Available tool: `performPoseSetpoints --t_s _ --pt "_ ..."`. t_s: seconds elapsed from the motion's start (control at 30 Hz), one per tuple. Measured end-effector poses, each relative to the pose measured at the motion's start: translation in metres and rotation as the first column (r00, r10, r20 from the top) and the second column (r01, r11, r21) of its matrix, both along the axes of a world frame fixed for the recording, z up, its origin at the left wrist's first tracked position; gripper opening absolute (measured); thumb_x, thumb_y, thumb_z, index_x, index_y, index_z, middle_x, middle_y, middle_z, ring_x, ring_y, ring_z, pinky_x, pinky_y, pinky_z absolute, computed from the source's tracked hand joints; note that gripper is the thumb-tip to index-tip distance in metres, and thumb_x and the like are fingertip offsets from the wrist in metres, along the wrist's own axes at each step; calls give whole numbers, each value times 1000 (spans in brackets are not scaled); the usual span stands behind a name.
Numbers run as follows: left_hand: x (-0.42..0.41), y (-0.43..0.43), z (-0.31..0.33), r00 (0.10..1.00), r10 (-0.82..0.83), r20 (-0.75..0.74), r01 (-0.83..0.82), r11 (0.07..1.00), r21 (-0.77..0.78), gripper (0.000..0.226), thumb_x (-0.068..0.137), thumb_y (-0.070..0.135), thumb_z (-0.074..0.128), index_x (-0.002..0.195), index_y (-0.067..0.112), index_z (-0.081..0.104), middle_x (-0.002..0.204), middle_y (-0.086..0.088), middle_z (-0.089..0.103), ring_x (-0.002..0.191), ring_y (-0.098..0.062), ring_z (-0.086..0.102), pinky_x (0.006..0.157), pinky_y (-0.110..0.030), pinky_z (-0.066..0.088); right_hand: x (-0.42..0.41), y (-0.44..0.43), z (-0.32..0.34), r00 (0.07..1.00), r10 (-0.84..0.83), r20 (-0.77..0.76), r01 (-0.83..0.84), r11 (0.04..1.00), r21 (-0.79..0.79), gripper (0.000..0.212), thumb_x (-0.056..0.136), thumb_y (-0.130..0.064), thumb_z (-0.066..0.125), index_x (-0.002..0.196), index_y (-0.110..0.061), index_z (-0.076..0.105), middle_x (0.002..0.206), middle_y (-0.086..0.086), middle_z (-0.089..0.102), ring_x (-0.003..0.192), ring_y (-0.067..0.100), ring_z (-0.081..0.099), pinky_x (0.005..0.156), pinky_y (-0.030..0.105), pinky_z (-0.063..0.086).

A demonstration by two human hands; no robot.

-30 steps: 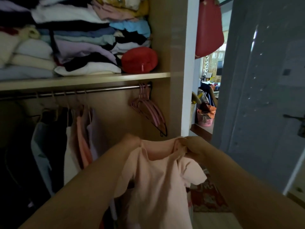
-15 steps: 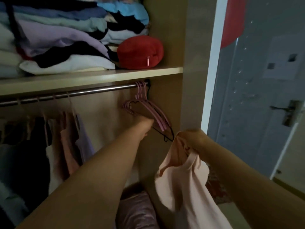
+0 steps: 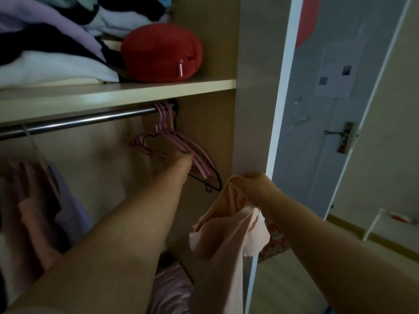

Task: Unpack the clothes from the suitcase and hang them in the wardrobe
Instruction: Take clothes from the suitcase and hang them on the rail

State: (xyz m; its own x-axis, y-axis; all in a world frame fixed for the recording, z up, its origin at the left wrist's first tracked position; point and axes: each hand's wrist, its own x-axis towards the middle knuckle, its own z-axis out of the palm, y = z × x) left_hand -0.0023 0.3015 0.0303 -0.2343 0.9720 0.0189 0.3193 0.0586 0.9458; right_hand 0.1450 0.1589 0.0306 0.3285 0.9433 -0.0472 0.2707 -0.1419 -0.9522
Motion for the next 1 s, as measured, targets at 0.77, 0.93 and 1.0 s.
performPoseSetpoints --t_s 0.77,0.93,1.0 --pt "13 -99 -10 949 -271 160 284 957 -58 20 86 14 67 72 20 53 63 4 52 56 -6 45 48 -19 33 15 -14 -49 966 -53 -252 25 993 -114 28 84 -14 62 108 1 64 95 17 67 83 29 64 79 36 55" --pt "44 -137 -33 939 -288 187 318 935 -156 24 84 13 70 64 16 57 49 3 53 36 -4 48 37 -14 30 34 -42 -56 978 130 -163 -146 985 -90 23 84 -25 70 82 -3 68 69 7 66 58 14 60 51 22 48" --pt "58 -149 -38 938 -272 214 309 937 -163 22 85 11 69 66 12 59 51 1 57 31 -1 50 33 -12 34 47 -52 -59 974 227 22 -223 969 -103 23 83 -29 71 82 -6 68 70 4 62 63 13 58 51 18 43"
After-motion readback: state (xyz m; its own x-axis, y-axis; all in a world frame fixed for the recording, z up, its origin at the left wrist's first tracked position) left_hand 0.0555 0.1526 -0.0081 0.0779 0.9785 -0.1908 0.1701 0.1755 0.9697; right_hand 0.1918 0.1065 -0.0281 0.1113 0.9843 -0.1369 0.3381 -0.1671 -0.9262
